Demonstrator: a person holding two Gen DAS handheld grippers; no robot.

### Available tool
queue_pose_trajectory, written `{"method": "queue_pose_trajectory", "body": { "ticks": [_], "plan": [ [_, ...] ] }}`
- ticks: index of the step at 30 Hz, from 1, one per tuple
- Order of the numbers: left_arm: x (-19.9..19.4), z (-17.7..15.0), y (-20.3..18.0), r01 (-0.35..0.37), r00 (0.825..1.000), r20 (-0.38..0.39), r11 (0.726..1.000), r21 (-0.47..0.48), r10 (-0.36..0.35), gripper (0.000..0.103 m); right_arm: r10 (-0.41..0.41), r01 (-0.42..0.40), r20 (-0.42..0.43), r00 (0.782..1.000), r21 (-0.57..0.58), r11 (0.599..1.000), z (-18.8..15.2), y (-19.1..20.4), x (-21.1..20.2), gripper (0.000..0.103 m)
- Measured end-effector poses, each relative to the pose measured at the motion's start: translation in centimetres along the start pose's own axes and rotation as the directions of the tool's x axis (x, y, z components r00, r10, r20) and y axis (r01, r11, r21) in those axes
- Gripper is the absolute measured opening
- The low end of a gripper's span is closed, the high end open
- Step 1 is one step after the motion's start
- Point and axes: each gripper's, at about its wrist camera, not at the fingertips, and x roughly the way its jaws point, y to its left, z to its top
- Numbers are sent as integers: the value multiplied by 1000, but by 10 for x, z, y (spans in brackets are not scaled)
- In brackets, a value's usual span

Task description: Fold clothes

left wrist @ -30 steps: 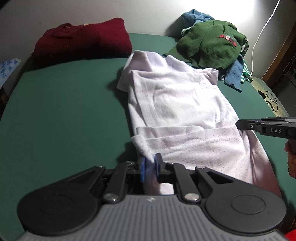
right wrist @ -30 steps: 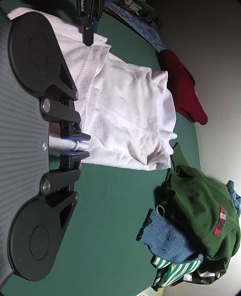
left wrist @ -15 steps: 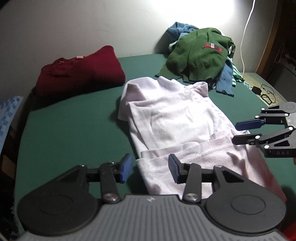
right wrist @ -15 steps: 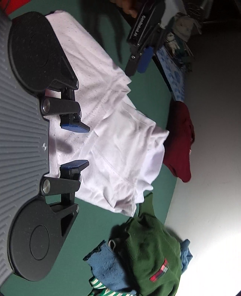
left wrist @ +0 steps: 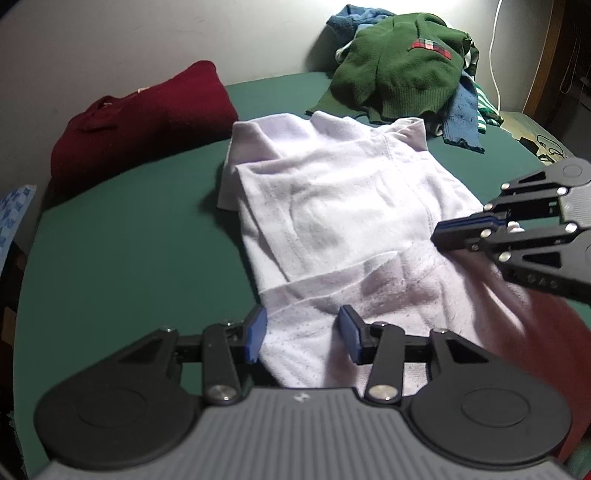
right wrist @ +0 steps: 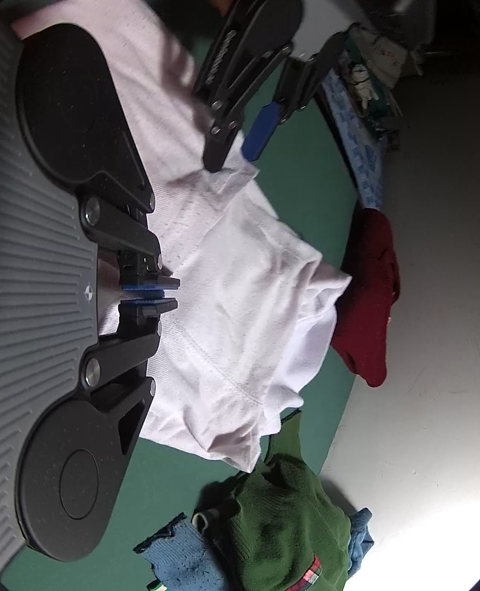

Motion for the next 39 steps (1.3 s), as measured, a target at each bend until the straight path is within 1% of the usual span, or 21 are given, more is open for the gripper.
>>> {"method": "queue_pose_trajectory", "body": {
  "ticks": [2,4,5,6,8,10,11,12,13,15,17,18,20,22,26,28,29,32,34,37,39],
  "plan": [
    [0,0,1,0,1000,-1,1000,-3,0,49,-9,9,9,1000,4,1000,1,-1,-2,6],
    [0,1,1,-2,1000,-2,1000,-1,2,51,-22,21,20,1000,36,999,4,-8,-10,20],
    [0,1,1,-4,1000,-2,1000,1,4,51,-22,20,28,999,55,998,5,-11,-15,20],
    [-1,2,1,-7,1000,-1,1000,3,7,51,-6,3,39,999,78,997,6,-15,-20,20],
    [-2,4,3,-20,1000,5,1000,6,20,51,0,-4,39,999,111,994,5,-22,-23,20],
    [-3,11,8,-30,999,18,1000,-4,30,47,-65,64,7,998,129,990,2,-28,-15,20],
    [-3,15,12,-32,999,24,999,-13,32,48,-104,106,-17,994,146,984,0,-33,-9,20],
    [-2,21,17,-28,999,28,999,-23,29,49,-141,146,-44,989,180,973,-2,-41,-3,26],
    [0,27,22,-27,999,32,999,-34,28,50,-148,157,-56,987,227,961,-3,-51,1,31],
    [10,36,31,-11,999,31,998,-58,13,52,-139,146,-43,989,303,942,-2,-66,4,34],
    [21,44,38,-1,1000,21,997,-79,3,52,-168,175,-50,984,339,924,1,-78,9,40],
    [27,48,40,2,1000,18,996,-87,-1,53,-175,182,-54,983,359,915,2,-84,11,44],
    [33,55,41,23,1000,23,994,-105,-21,56,-142,151,-51,988,416,897,4,-96,15,46],
    [40,62,42,43,999,28,992,-122,-40,63,-107,112,-36,994,454,884,7,-106,19,50],
    [54,75,45,84,996,40,984,-156,-79,63,-76,79,-24,997,471,878,15,-115,28,52],
    [60,80,45,105,994,41,980,-166,-99,58,-70,73,-23,997,470,880,20,-118,33,52],
    [63,82,46,113,993,44,979,-172,-107,58,-67,69,-20,998,469,881,22,-119,36,52],
    [71,86,49,130,991,47,974,-188,-124,59,-59,57,-11,998,463,885,28,-123,43,54],
    [73,89,52,140,990,54,971,-193,-131,62,-52,50,-8,999,462,885,30,-126,46,55],
    [74,91,58,151,988,54,965,-215,-143,62,-38,41,-15,999,488,872,27,-128,41,55],
    [68,89,61,177,984,61,959,-223,-167,59,-14,26,-26,1000,507,862,22,-128,33,54]
  ]
}}
